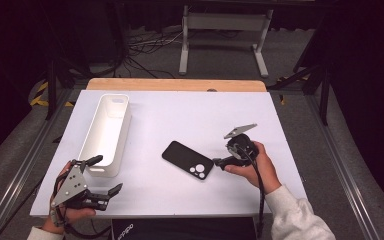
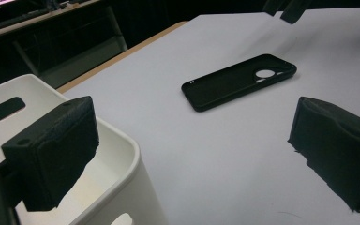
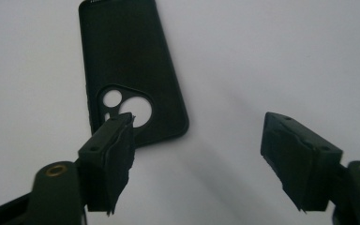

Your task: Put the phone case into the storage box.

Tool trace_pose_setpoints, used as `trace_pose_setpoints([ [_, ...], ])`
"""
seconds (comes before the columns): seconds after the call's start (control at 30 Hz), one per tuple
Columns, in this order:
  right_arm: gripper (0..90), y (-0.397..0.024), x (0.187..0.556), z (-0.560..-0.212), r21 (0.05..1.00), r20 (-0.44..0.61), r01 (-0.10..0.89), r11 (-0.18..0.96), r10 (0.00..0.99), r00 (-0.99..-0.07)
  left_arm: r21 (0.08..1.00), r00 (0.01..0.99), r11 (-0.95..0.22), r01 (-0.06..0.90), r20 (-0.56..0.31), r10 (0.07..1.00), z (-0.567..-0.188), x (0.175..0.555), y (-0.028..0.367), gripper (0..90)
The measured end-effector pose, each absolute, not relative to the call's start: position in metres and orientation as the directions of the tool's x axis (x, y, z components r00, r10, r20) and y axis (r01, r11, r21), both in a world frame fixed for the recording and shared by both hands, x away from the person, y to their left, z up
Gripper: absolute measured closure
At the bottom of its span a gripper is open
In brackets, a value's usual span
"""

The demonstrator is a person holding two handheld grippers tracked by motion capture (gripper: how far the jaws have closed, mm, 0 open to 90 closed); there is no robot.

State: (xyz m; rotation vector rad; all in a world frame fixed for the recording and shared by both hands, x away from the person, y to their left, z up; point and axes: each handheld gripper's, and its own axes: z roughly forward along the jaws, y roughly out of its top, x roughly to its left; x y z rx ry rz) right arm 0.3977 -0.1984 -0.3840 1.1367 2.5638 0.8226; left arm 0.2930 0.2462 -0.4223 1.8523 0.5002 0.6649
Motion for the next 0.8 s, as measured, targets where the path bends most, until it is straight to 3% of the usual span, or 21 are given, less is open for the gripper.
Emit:
trace_pose_setpoints([
  [0.2,33.5,-0.175,0.421,-0.399,0.412,0.045,0.674,0.613,0.725,-0.687,0.932,0.761,-0.362,0.032,0.212,0.613,-0.422,0.293,0.246,2.5],
  [0.33,36.2,-0.165,0.429,-0.409,0.365,0.050,0.687,0.629,0.723,-0.689,0.928,0.764,-0.370,0.029,0.218,0.607,-0.422,0.293,0.245,2.5],
  [0.8,51.0,-0.175,0.429,-0.414,0.405,0.067,0.695,0.594,0.739,-0.670,0.924,0.769,-0.381,0.040,0.215,0.602,-0.424,0.294,0.243,3.0],
])
